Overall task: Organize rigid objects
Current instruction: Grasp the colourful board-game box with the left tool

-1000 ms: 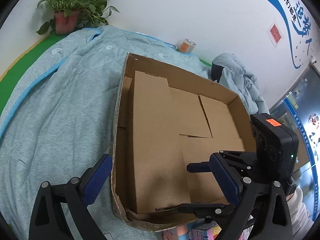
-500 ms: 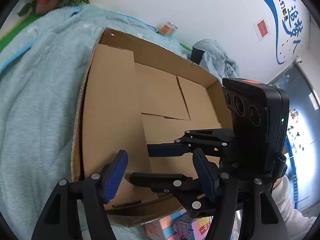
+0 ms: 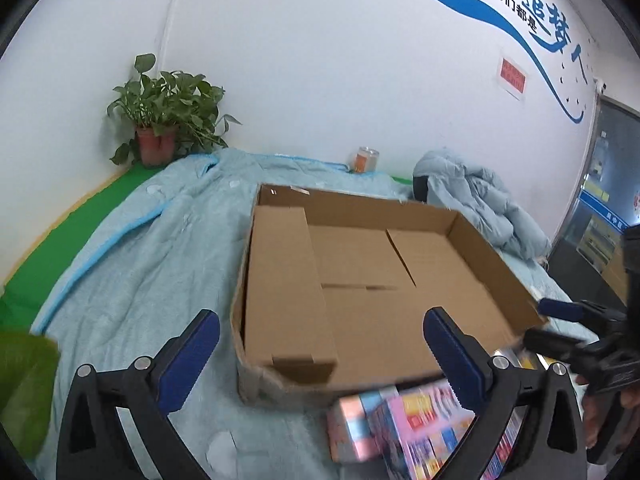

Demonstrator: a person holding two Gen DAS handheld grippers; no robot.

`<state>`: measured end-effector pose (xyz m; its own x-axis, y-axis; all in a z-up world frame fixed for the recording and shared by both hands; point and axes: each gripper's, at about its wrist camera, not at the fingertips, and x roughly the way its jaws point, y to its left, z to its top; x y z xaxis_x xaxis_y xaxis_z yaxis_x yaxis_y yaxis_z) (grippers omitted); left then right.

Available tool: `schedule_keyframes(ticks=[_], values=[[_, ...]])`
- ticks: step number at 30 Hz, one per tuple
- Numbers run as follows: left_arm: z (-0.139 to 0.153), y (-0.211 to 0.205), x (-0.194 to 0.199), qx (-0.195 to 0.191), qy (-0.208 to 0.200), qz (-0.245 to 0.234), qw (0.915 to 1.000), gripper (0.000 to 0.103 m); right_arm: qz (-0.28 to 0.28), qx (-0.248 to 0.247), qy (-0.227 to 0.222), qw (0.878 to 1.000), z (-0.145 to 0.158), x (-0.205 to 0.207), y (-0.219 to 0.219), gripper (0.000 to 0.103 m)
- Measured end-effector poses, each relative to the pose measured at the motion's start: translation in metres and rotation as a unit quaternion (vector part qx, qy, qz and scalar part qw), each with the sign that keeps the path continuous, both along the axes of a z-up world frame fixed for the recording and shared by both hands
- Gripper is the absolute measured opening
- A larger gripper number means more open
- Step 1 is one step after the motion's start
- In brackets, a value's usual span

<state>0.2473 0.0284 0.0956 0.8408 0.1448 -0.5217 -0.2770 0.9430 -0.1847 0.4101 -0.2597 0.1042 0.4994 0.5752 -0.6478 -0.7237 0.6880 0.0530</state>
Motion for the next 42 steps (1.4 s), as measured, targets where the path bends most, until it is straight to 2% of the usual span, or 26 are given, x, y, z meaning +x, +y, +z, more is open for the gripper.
schedule_keyframes(ticks=[2, 5, 7, 13, 17, 20, 22, 24, 28, 38, 42], values=[[-0.006, -0.014, -0.014, -0.018, 0.012, -0.011, 0.9997, 0.102, -0.022, 0.030, -0.011, 0.999, 0.001, -0.024, -0.028, 0.103], [-0.015, -0.037, -0.032, -0.054, 0.033, -0.026, 0.9977, 0.102, -0.032, 0.059, 0.029, 0.997, -0.016, -0.051, -0.063, 0.103], [-0.021, -0.052, -0.045, -0.072, 0.042, -0.035, 0.9959, 0.102, -0.030, 0.052, 0.053, 0.997, -0.024, -0.063, -0.070, 0.103], [-0.045, -0.095, -0.069, -0.116, 0.072, -0.068, 0.9883, 0.102, 0.025, 0.064, 0.063, 0.996, -0.024, -0.088, -0.084, 0.103], [-0.056, -0.102, -0.070, -0.141, 0.090, -0.076, 0.9829, 0.101, 0.075, 0.061, 0.078, 0.992, -0.030, -0.091, -0.079, 0.103], [-0.064, -0.101, -0.064, -0.166, 0.110, -0.079, 0.9768, 0.095, 0.103, 0.047, 0.093, 0.989, -0.038, -0.094, -0.065, 0.103], [-0.070, -0.104, -0.060, -0.171, 0.120, -0.082, 0.9745, 0.093, 0.107, 0.038, 0.099, 0.989, -0.044, -0.091, -0.059, 0.103], [-0.075, -0.107, -0.053, -0.173, 0.132, -0.089, 0.9721, 0.088, 0.103, 0.033, 0.105, 0.989, -0.051, -0.087, -0.051, 0.102], [-0.085, -0.098, -0.032, -0.174, 0.165, -0.079, 0.9676, 0.081, 0.101, 0.028, 0.121, 0.987, -0.060, -0.081, -0.029, 0.103], [-0.093, -0.080, -0.031, -0.199, 0.160, -0.095, 0.9622, 0.080, 0.066, -0.041, 0.054, 0.996, -0.077, -0.089, -0.002, 0.103], [-0.092, -0.084, -0.036, -0.188, 0.153, -0.094, 0.9656, 0.079, 0.059, -0.046, 0.051, 0.996, -0.078, -0.084, 0.000, 0.103]])
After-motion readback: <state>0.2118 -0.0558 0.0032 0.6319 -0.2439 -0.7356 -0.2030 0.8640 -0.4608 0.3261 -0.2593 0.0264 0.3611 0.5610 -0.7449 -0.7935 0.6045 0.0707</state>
